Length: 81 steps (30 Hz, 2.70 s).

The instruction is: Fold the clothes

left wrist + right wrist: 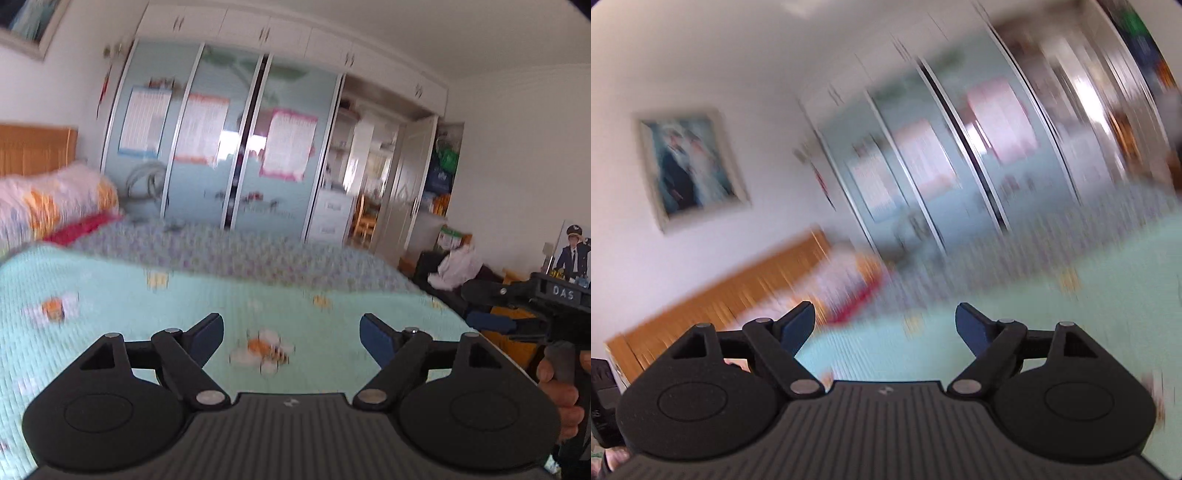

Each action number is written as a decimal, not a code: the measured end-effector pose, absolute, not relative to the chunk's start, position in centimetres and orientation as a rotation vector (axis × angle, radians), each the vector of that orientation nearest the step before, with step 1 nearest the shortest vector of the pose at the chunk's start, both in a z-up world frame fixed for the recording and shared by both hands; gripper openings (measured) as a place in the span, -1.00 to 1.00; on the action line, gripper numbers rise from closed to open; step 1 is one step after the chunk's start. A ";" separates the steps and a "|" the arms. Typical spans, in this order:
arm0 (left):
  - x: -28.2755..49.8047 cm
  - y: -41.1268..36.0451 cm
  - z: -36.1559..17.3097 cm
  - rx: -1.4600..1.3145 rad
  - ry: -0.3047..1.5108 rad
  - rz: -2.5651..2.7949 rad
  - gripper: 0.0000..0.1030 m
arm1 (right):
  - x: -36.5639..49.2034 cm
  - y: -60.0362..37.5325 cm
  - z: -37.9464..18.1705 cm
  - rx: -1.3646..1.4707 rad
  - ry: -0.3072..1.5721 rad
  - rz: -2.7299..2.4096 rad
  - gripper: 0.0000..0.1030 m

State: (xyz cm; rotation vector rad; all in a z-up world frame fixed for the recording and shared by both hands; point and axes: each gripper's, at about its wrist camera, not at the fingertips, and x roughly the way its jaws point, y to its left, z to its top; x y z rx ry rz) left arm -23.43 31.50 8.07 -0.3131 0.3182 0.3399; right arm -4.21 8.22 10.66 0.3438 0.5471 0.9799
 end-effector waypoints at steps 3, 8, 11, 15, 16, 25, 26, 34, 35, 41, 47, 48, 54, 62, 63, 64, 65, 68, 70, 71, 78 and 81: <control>-22.6 33.2 2.0 -0.423 0.444 0.398 0.49 | -3.0 11.5 3.0 0.341 0.769 0.925 0.58; -22.7 34.3 -1.8 -0.467 0.514 0.426 0.49 | -2.6 16.5 -4.8 0.275 0.968 0.888 0.30; -22.9 34.7 -3.0 -0.466 0.533 0.434 0.49 | -2.0 19.3 -7.5 0.220 1.005 0.869 0.22; -23.1 35.2 -4.7 -0.465 0.559 0.445 0.49 | -0.4 21.7 -10.5 0.227 1.078 0.880 0.22; -23.2 35.3 -5.1 -0.465 0.565 0.447 0.49 | -0.5 22.5 -11.2 0.218 1.098 0.893 0.21; -25.5 35.4 -4.5 -0.487 0.525 0.457 0.49 | -7.4 19.3 -9.1 0.123 0.948 1.055 -0.88; -25.9 35.2 -4.2 -0.486 0.516 0.455 0.49 | -8.3 17.4 -8.4 0.122 0.921 1.066 -0.88; -25.0 32.3 -3.9 -0.479 0.525 0.350 0.49 | -12.8 3.7 -7.7 0.104 0.900 0.960 -0.88; -24.6 31.8 -4.2 -0.484 0.538 0.342 0.49 | -12.9 3.0 -8.6 0.091 0.931 0.925 -0.88; -23.4 30.1 -5.1 -0.446 0.602 0.327 0.49 | -12.1 -0.2 -9.1 0.165 0.953 0.758 -0.22; -22.1 29.9 -5.6 -0.411 0.650 0.339 0.50 | -9.5 1.9 -5.8 0.235 0.829 0.808 0.26; -22.0 29.8 -5.9 -0.409 0.656 0.334 0.51 | -8.9 3.1 -6.0 0.226 0.832 0.828 0.26; -22.5 29.5 -7.1 -0.423 0.699 0.355 0.49 | -8.2 10.5 -10.0 0.137 0.941 0.907 0.05; -24.0 29.7 -4.6 -0.471 0.619 0.293 0.49 | -18.0 9.8 -6.1 -0.021 0.690 1.236 -0.95; -23.9 29.7 -4.6 -0.482 0.619 0.278 0.50 | -19.1 9.6 -5.7 -0.059 0.676 1.285 -0.95; -23.9 29.6 -4.6 -0.494 0.618 0.262 0.51 | -19.7 9.6 -5.8 -0.104 0.703 1.330 -0.95; -23.8 29.6 -4.5 -0.506 0.618 0.246 0.51 | -19.9 9.6 -6.6 -0.134 0.745 1.351 -0.95; -22.9 28.9 -5.8 -0.492 0.678 0.234 0.51 | -19.8 9.5 -8.2 -0.154 0.831 1.312 -0.93; -22.2 28.5 -7.3 -0.462 0.730 0.247 0.50 | -19.0 8.5 -7.5 -0.083 0.838 1.295 -0.81; -22.2 28.6 -7.7 -0.460 0.742 0.256 0.48 | -18.6 8.0 -7.0 -0.046 0.841 1.288 -0.58; -22.9 30.2 -10.1 -0.494 0.769 0.319 -0.50 | -14.9 5.0 -6.0 0.088 0.772 1.056 -0.01; -23.2 30.7 -10.9 -0.506 0.773 0.341 -0.72 | -13.7 6.5 -7.3 0.064 0.808 1.006 0.00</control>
